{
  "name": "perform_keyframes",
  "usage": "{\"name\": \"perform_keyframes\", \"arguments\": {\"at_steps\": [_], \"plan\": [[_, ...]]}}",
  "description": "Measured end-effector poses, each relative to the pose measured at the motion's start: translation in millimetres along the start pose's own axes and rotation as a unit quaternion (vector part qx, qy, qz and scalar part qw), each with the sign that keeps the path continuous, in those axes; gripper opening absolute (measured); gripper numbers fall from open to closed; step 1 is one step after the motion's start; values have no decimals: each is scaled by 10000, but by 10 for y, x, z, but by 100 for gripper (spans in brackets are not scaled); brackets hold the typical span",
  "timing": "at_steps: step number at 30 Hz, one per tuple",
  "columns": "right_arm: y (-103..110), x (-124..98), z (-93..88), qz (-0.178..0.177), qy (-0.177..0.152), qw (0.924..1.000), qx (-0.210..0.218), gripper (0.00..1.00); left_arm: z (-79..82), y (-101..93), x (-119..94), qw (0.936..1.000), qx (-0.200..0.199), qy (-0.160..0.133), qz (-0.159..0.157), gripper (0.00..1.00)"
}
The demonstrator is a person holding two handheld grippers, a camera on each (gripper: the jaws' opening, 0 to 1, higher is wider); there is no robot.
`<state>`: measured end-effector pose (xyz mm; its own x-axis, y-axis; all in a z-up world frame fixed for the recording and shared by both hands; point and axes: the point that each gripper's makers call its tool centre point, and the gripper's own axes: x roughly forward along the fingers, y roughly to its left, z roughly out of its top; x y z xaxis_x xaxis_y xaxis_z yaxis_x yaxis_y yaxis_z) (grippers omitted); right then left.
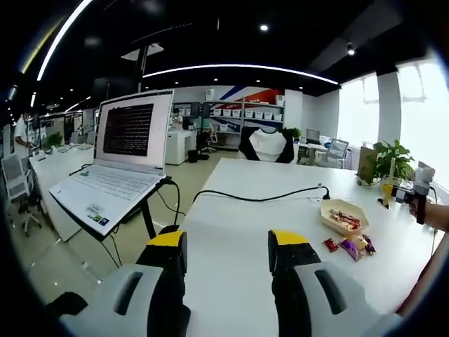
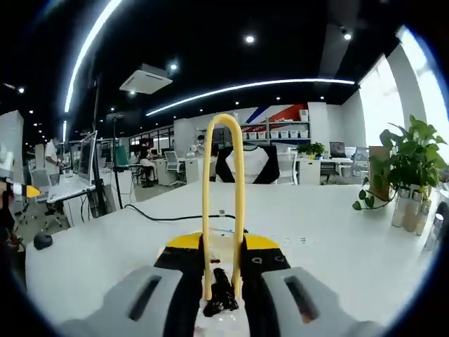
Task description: Place the target food into the container with the food tongs after gripping and lifting it, then release it inside without dropping or visibly crushing the food.
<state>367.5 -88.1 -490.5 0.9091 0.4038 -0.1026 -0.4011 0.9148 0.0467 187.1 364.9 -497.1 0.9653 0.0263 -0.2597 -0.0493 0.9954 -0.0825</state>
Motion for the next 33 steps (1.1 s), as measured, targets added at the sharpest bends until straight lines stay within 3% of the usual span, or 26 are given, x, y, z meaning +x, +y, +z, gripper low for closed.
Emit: {"name": "perform_keyframes", "arguments": {"at_steps": [7, 11, 17, 19, 21, 23, 25, 26, 28, 33], "plan": [[104, 284, 306, 329, -137, 9993, -79, 15, -16, 76, -90, 10000, 25, -77, 6, 50], [148, 427, 281, 435, -69, 9990, 38, 16, 7, 105, -137, 9999, -75, -133, -9, 50], [221, 544, 208, 590, 43, 9982, 72, 16, 57, -6, -124, 9989, -80, -284, -350, 51], [343, 561, 251, 950, -28, 9951, 273, 18, 85, -115, -110, 9972, -93, -365, -651, 51], [374, 561, 334, 942, -107, 9953, 189, 22, 112, -226, -100, 9953, 189, -363, -881, 54], [422, 569, 383, 1062, -135, 9936, 371, 23, 113, -396, -92, 9906, 374, -305, -1277, 54], [422, 560, 421, 1058, -182, 9938, 272, 23, 85, -612, -91, 9826, 459, -196, -1790, 54], [425, 556, 428, 1076, -188, 9936, 296, 23, 72, -659, -92, 9804, 496, -161, -1901, 54], [433, 517, 451, 1124, -196, 9925, 437, 23, -19, -874, -95, 9695, 635, 49, -2368, 54], [420, 406, 482, 1120, -194, 9930, 325, 23, -108, -1039, -43, 9635, 659, 187, -2586, 53]]}}
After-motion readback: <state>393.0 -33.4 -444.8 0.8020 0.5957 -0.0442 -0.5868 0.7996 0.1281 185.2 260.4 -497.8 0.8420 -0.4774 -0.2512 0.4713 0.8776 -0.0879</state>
